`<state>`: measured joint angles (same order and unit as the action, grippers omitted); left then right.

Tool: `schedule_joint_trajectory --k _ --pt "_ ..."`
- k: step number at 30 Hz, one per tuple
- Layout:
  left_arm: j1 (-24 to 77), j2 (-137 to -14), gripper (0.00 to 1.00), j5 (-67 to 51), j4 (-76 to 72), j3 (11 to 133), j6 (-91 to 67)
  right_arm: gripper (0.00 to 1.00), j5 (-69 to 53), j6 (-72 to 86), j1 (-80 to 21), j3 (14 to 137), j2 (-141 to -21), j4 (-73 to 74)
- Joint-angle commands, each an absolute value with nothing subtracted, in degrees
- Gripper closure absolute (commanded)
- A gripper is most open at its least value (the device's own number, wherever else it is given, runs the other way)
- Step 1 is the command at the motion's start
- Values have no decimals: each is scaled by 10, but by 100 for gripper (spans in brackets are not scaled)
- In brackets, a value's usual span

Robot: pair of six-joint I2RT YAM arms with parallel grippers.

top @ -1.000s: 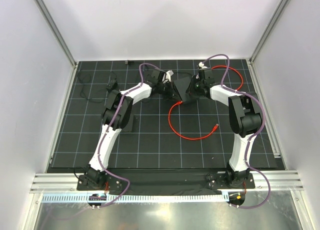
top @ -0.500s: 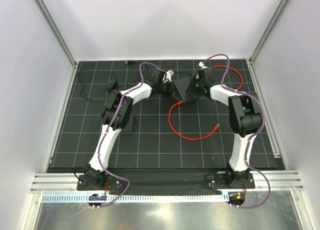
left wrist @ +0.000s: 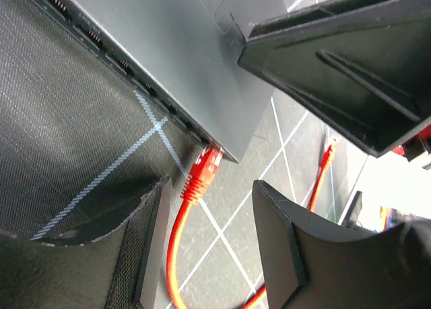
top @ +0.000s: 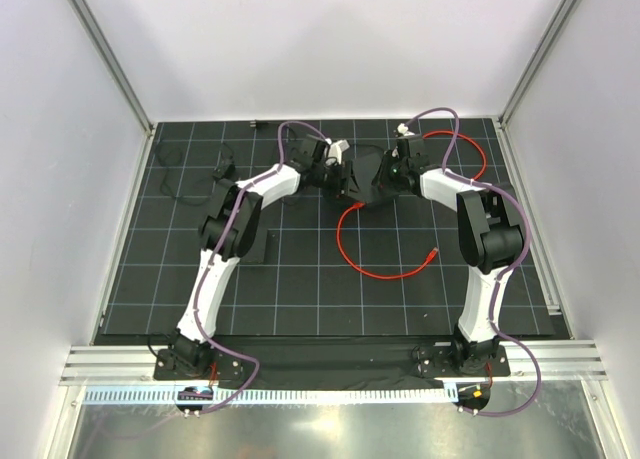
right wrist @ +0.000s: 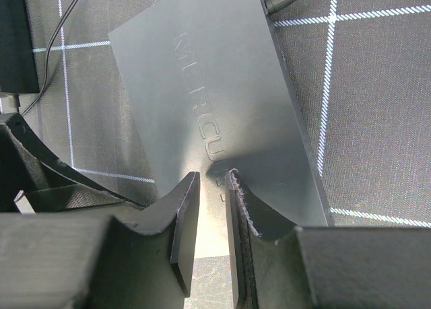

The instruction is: Pull the plug from the switch port

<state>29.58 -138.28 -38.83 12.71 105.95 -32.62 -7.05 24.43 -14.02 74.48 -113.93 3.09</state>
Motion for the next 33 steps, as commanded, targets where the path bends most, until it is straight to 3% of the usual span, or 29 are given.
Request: schedule_joint_trajectory --k 1,9,21,28,33 --pt "289 -1402 43 -432 159 1083 -314 70 -67 244 -140 755 -1151 49" --pt "287 -1453 57 -487 187 1124 -350 71 -71 244 -139 758 -1154 48" --pt "287 -1488 63 -529 167 1114 -414 71 -73 244 -140 759 -1156 48" --pt "287 -1494 62 -526 143 1106 -428 71 -76 250 -140 761 -1157 47" --pt "286 -1477 55 -502 140 1088 -403 64 -56 236 -137 761 -1119 58"
